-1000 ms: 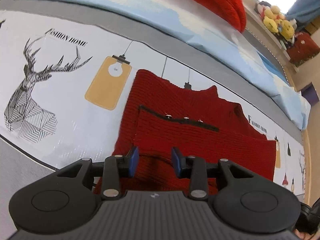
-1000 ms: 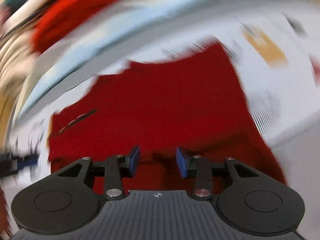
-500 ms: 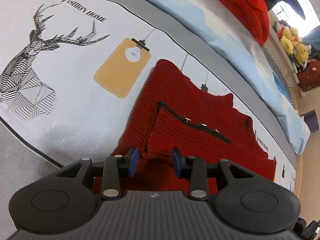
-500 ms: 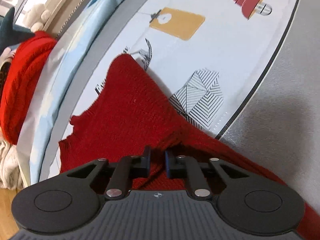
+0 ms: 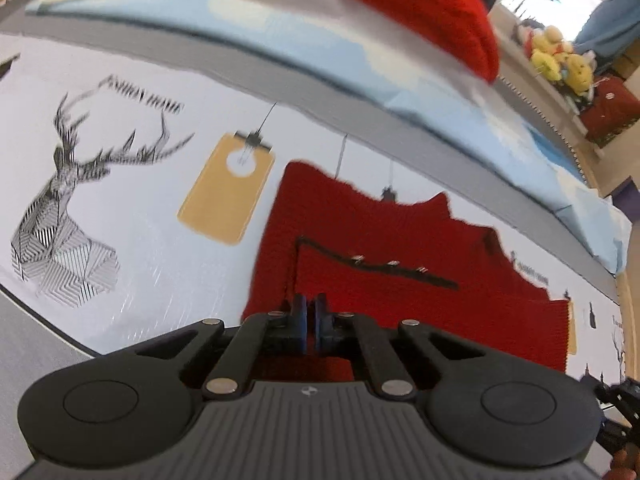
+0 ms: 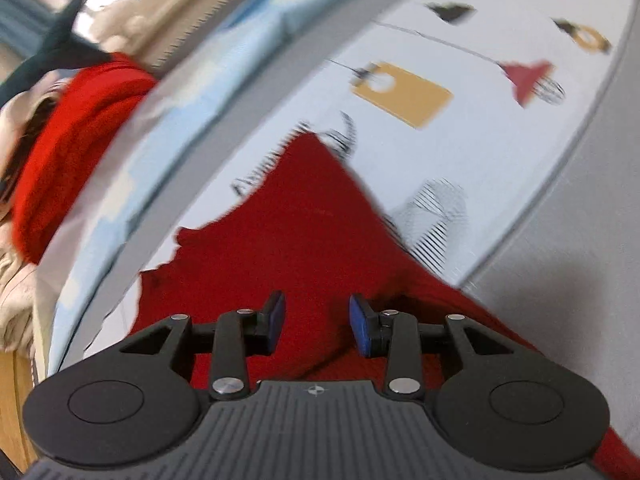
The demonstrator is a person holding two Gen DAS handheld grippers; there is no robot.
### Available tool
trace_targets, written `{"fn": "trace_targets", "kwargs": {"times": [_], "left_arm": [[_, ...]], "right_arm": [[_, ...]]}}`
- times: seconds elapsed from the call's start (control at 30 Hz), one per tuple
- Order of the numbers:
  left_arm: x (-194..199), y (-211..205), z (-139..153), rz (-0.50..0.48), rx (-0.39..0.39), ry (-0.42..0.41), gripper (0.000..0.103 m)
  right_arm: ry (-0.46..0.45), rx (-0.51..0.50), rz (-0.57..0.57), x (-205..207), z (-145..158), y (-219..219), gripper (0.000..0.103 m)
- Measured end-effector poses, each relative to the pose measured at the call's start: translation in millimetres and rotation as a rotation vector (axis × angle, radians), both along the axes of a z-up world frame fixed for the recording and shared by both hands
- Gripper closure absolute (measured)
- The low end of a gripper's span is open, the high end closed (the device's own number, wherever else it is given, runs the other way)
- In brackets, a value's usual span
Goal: Fold small clothes
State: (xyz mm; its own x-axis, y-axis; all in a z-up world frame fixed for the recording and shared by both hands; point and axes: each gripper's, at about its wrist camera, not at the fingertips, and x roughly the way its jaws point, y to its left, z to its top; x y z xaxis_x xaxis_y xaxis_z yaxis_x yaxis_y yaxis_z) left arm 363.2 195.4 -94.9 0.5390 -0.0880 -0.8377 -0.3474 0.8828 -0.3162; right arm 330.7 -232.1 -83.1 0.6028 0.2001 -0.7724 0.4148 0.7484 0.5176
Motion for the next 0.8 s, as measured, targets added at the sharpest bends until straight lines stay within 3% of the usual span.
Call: {"fn": "trace_targets", "kwargs": {"times": [0.1,0.17,0.23,0.27,0.3,0.33,0.43,0.47,0.6,0.73,0.8], "left_arm": [[-2.9,-3.2,11.6,0.012,-0.012,-0.018,0.1],[-4.5,-4.9,15.1,0.02,-0.004,-0.01,0.1],[-6.2,-8.8,16.9,0.033,0.069,0.009,0.099],[-5.5,-13.5,18.7,0.017,0.129,0.006,0.099],[-3.2,-21.1,20.1,-0.032,0.179,-0.006,0.098],[-1.1,-27.0,19.9,-0.077,0.193,-0.015,0.097],[3.1,-33.5,8.8,-0.146,0.154,-0.017,0.095],[5.2,-31.1,1.7,-0.142,0.132,0.008,0.095],[10.3,-14.6,-34.7,-0.088,0.044,0.156,0.096],[3.4,-12.8,-21.4,-0.089,0.071,0.102,0.091],[1.0,-13.7,-7.3,-0.095,0.085,0.049,0.076]], "right_arm": [[-0.04,0.003,0.02,10.7,-1.6,-2.2,0.065],[0.0,0.033,-0.001,18.9,-13.5,-11.4,0.066],[0.081,0.056,-0.041,21.9,-32.1,-24.2,0.074],[0.103,0.071,-0.057,21.1,-38.3,-29.9,0.088],[0.113,0.076,-0.071,20.4,-41.5,-33.9,0.095],[0.116,0.06,-0.073,20.8,-41.1,-34.3,0.095],[0.09,-0.062,-0.055,22.3,-26.0,-28.3,0.086],[0.08,-0.092,-0.052,22.5,-22.5,-26.7,0.078],[0.082,-0.058,-0.02,27.2,-28.9,-26.4,0.07],[0.112,-0.108,0.009,32.7,-30.5,-25.0,0.069],[0.087,-0.119,0.0,30.1,-22.9,-25.3,0.065]]}}
